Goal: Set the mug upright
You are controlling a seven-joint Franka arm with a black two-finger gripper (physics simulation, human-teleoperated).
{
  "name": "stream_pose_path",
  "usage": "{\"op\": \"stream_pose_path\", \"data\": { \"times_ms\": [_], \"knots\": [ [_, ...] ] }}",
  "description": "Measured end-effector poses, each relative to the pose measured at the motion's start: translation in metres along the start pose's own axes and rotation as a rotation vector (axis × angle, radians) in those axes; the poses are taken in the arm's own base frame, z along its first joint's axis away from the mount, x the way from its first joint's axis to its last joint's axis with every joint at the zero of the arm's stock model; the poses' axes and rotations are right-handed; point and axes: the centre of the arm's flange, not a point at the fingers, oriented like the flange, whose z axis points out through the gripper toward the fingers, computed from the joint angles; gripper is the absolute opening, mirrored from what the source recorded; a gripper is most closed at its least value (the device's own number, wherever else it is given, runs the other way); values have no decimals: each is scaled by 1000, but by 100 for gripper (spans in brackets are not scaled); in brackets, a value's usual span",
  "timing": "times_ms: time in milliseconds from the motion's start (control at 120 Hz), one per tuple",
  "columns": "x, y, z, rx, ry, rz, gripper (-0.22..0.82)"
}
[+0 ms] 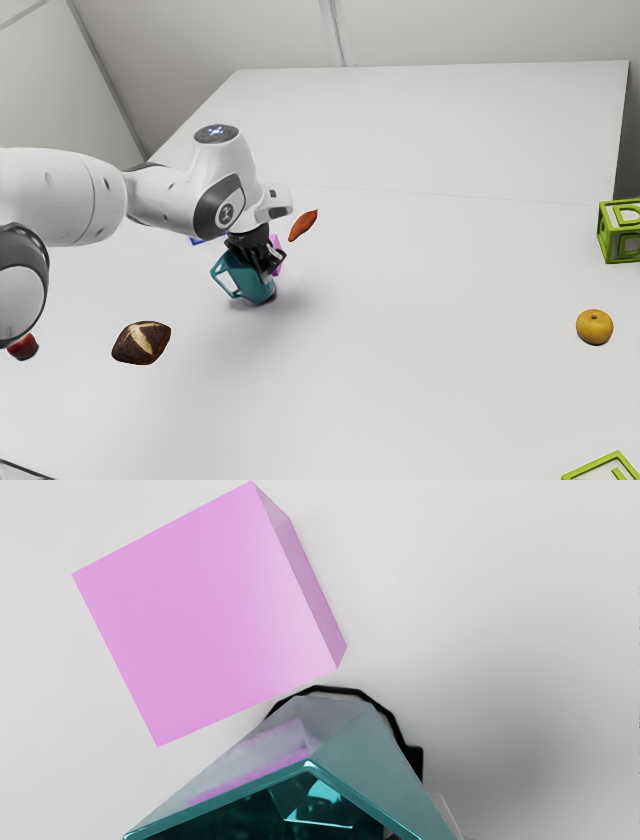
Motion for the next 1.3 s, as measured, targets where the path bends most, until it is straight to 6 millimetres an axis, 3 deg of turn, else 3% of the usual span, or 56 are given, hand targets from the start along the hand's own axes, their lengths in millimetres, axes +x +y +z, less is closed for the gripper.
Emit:
{"op": "stream_pose_path", "data": {
  "times_ms": [358, 517, 775, 1083, 1167, 1300],
  "knots": [
    [0, 0, -3, -4, 7, 5, 14],
    [1, -1, -14, -7, 23, 9, 26],
    [0, -8, -70, -25, 110, 5, 36],
    [50, -26, -184, -32, 134, -16, 53],
    [47, -27, -196, -49, 72, -20, 56],
    [38, -26, -199, -68, -14, -19, 58]
  ]
}}
